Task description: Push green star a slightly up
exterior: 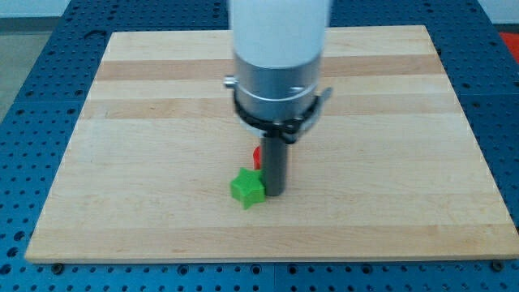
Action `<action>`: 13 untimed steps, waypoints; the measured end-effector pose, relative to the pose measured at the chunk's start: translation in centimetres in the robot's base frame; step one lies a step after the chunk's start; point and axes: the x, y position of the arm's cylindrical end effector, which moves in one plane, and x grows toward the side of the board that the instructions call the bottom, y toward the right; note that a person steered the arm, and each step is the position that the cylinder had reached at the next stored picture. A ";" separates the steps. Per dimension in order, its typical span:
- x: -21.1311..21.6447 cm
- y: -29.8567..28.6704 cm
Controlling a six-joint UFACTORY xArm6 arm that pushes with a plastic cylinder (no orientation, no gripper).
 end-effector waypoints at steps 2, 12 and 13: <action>-2.3 -4.1; 3.4 -20.0; 3.8 -17.4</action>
